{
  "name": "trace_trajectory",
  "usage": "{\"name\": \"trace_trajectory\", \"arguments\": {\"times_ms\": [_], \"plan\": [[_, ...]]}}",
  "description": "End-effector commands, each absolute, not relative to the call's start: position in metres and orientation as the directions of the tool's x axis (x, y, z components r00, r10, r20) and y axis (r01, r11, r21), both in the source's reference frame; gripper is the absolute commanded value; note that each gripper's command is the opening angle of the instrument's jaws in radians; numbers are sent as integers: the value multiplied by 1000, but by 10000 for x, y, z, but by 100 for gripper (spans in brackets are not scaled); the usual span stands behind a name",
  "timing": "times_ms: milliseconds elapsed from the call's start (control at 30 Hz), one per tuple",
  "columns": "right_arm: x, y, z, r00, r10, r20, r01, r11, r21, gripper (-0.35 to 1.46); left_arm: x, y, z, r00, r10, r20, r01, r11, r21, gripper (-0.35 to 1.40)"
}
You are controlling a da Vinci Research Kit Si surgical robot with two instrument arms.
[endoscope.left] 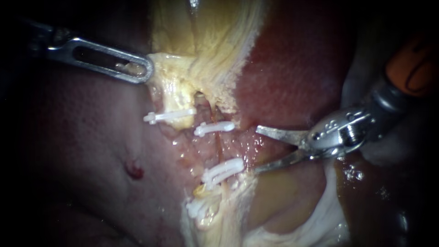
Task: Go to the cutting position right tube
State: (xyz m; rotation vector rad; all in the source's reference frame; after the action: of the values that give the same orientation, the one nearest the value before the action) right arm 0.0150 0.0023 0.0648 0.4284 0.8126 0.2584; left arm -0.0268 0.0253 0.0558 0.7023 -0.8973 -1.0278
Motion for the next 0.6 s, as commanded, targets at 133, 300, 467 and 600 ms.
{"name": "trace_trajectory", "arguments": {"times_ms": [133, 300, 467, 600], "plan": [[159, 19, 662, 656, 457, -601, -94, 840, 535, 142, -270, 252, 556, 238, -928, 287, 412, 365, 835, -35], [166, 18, 675, 642, 514, -569, -111, 796, 595, 142, -271, 252, 556, 239, -928, 287, 411, 364, 836, -35], [177, 21, 689, 626, 547, -555, -108, 766, 634, 142, -271, 251, 555, 240, -928, 286, 409, 364, 837, -35], [186, 22, 699, 617, 559, -554, -90, 749, 656, 141, -271, 251, 556, 240, -927, 286, 409, 364, 837, -35]]}}
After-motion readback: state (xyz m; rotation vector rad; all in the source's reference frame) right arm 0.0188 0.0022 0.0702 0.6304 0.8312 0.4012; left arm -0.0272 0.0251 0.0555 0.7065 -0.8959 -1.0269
